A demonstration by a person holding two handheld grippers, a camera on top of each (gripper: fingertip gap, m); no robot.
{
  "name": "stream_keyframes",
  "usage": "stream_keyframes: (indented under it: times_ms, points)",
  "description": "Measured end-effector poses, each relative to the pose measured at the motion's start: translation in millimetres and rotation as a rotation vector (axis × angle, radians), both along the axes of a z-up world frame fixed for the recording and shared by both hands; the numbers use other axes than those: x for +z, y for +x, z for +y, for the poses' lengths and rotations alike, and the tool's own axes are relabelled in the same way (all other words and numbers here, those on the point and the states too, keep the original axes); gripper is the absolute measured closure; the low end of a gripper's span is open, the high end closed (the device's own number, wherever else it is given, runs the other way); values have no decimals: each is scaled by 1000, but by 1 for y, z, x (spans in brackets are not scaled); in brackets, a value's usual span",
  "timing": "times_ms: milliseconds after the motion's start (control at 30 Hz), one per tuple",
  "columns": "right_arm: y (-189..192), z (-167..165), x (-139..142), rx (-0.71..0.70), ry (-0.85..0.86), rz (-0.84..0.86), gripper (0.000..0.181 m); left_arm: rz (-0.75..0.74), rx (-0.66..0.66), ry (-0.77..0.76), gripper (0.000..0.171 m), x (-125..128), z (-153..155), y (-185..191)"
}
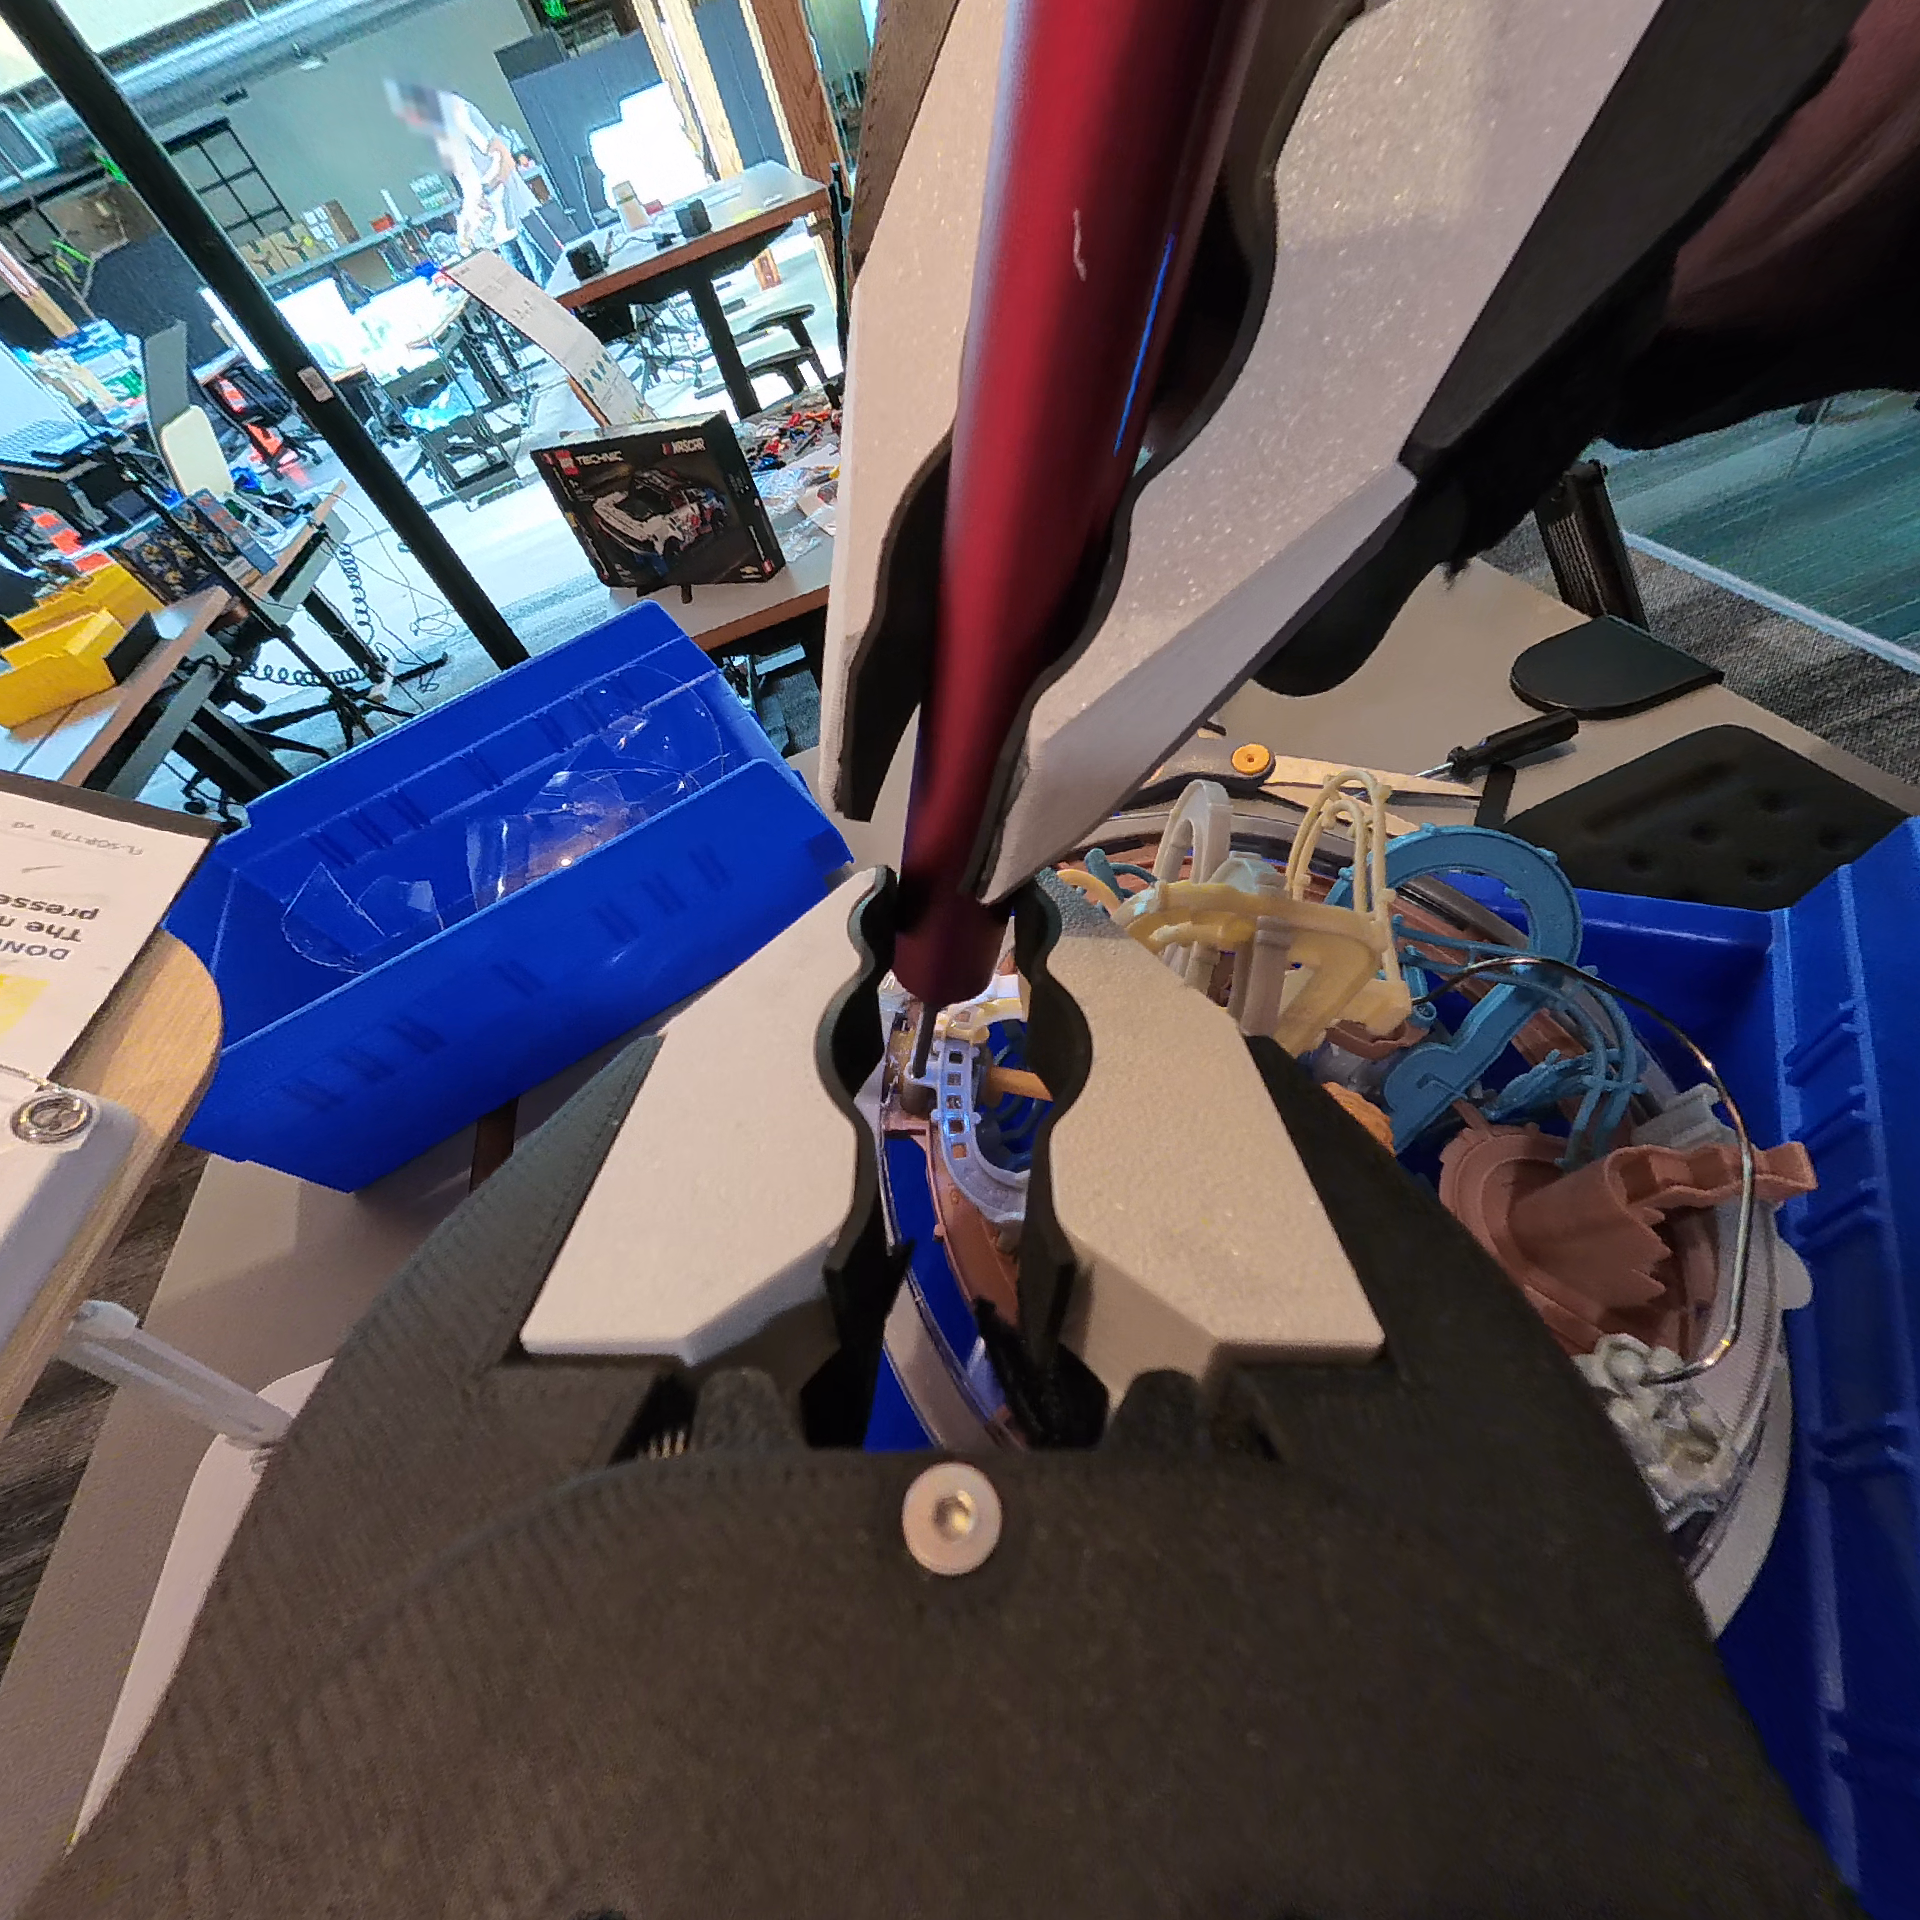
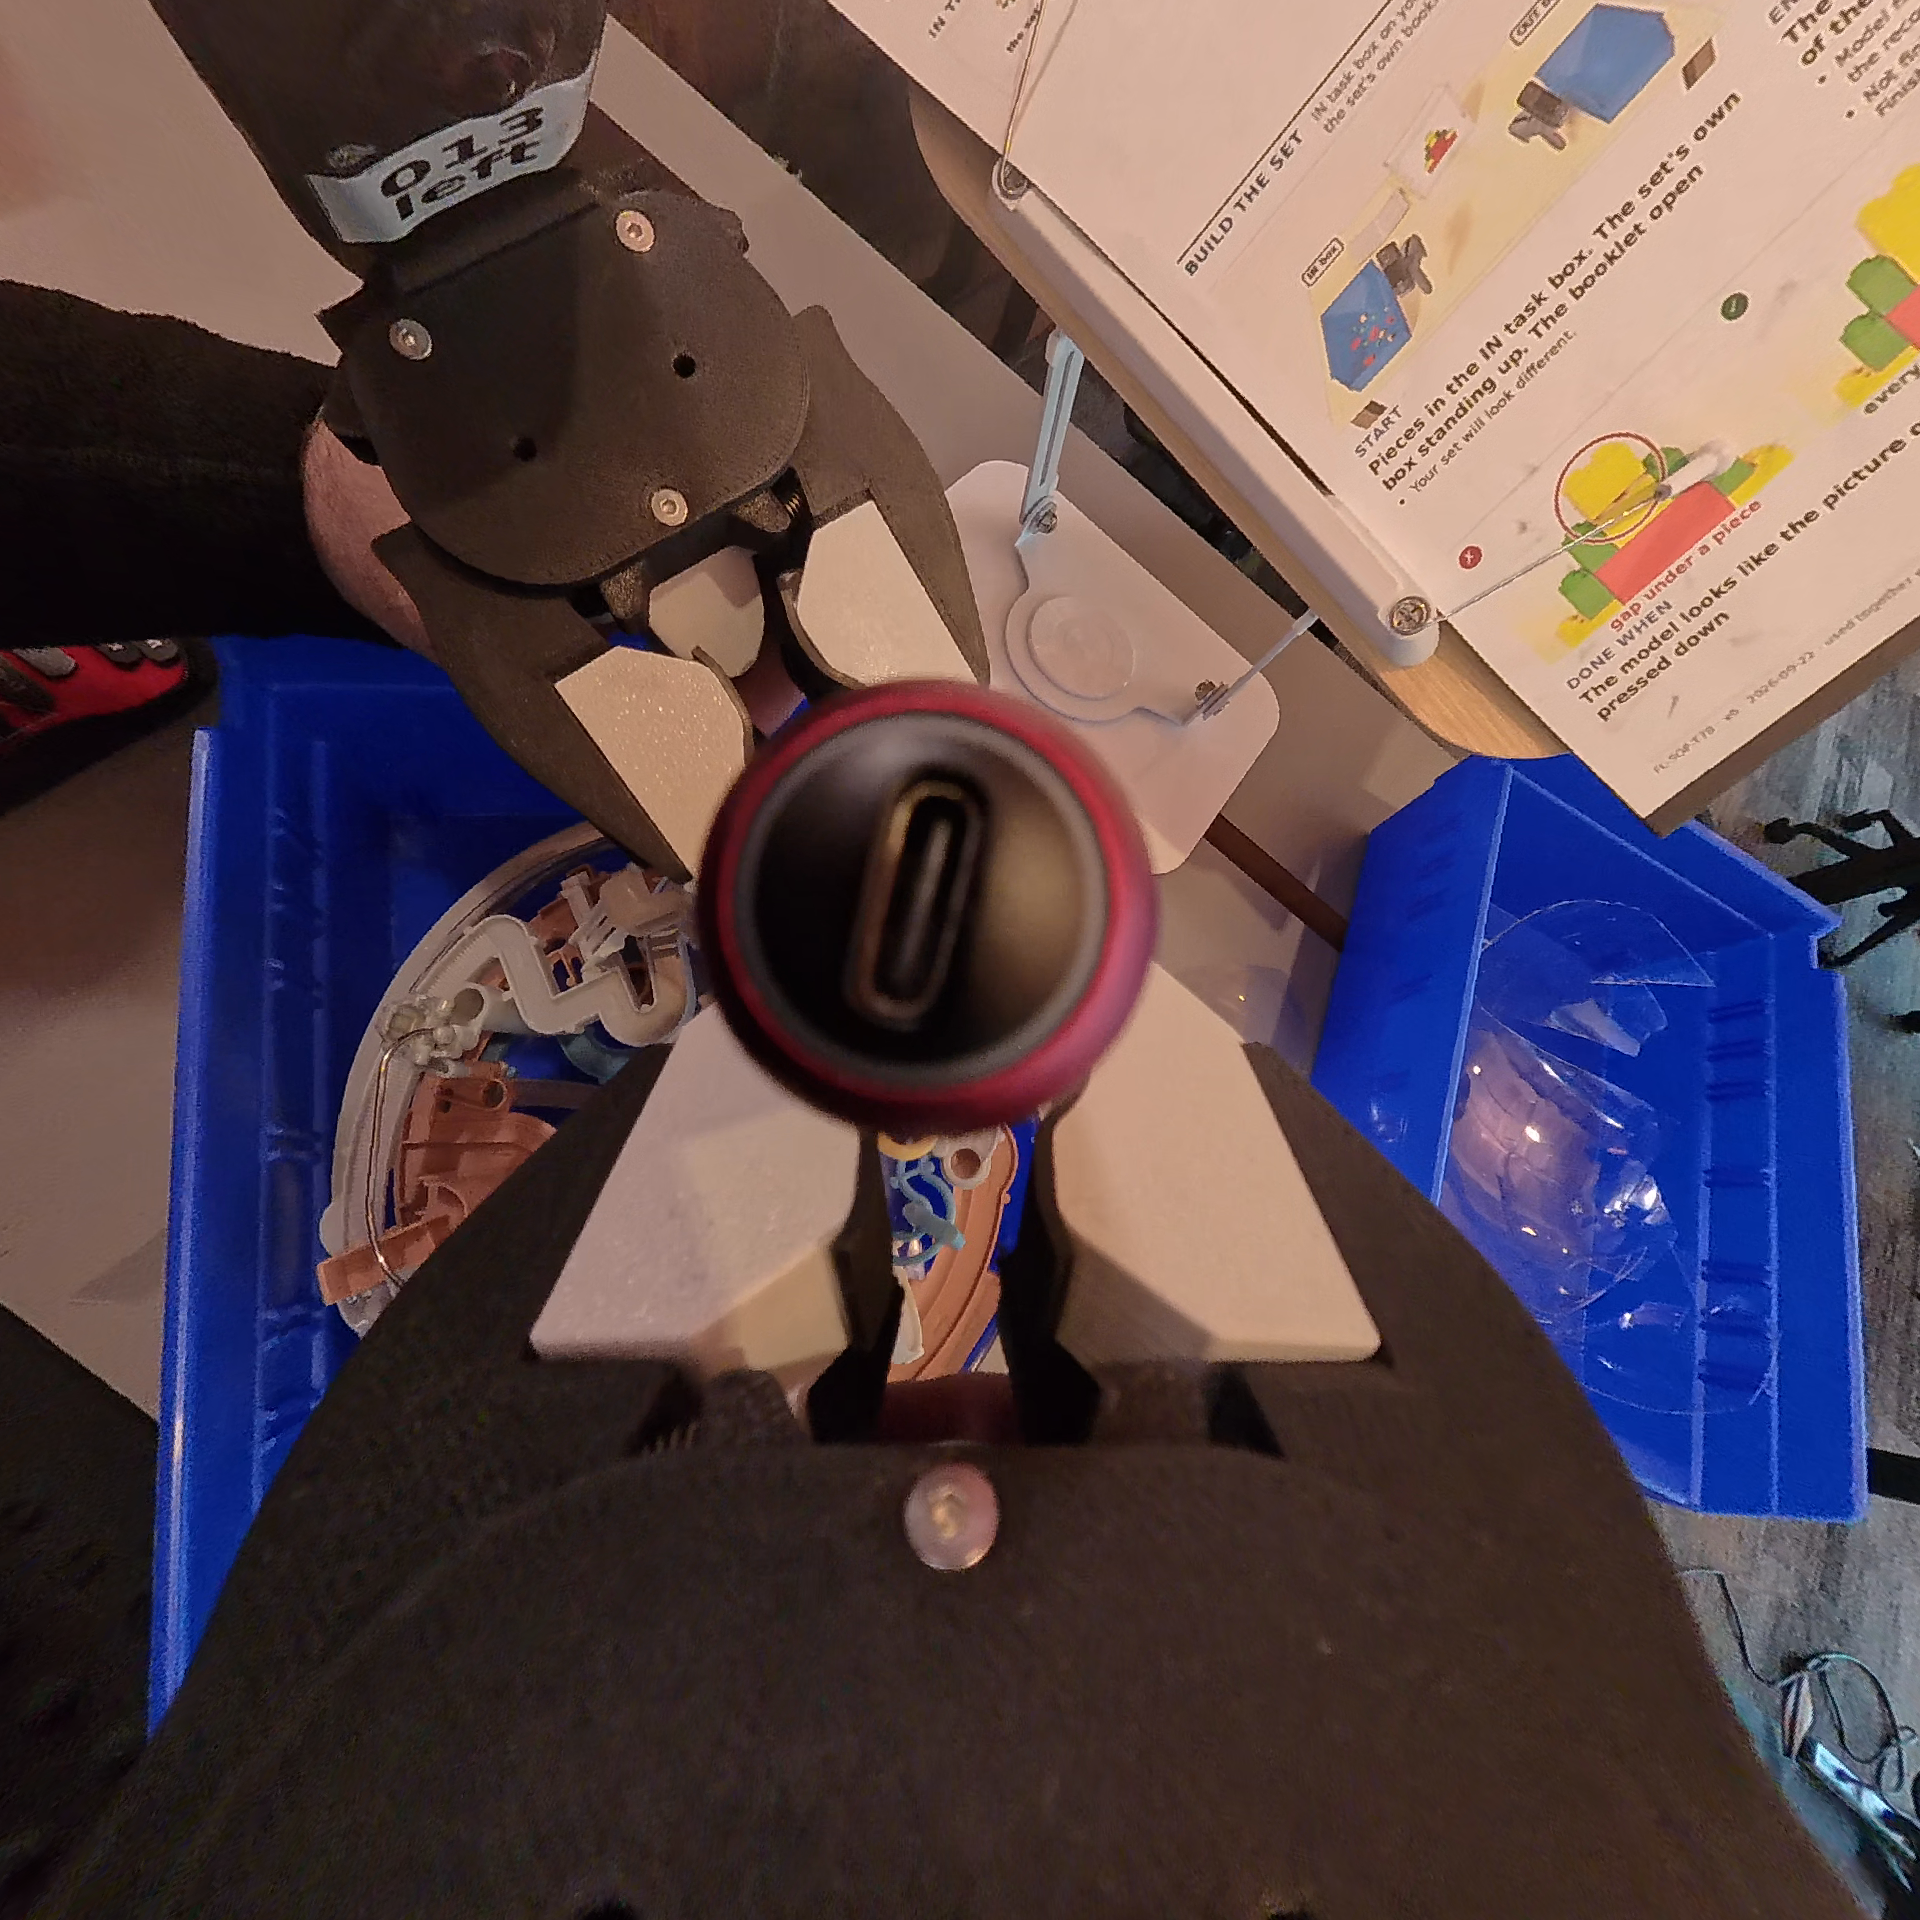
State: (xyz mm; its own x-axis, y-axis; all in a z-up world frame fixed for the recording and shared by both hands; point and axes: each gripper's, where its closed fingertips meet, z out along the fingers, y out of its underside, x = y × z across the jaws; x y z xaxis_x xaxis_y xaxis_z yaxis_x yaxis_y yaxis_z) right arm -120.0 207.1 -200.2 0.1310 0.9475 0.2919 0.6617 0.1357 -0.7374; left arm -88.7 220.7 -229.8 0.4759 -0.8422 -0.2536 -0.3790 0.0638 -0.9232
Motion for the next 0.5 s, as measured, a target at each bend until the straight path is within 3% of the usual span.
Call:
stream_keyframes:
  times_ms: [500]
  points:
    - [-2, 0, 1, 4, 0, -13, 163, -7, 1, -3, 151, 1, 0, -1]
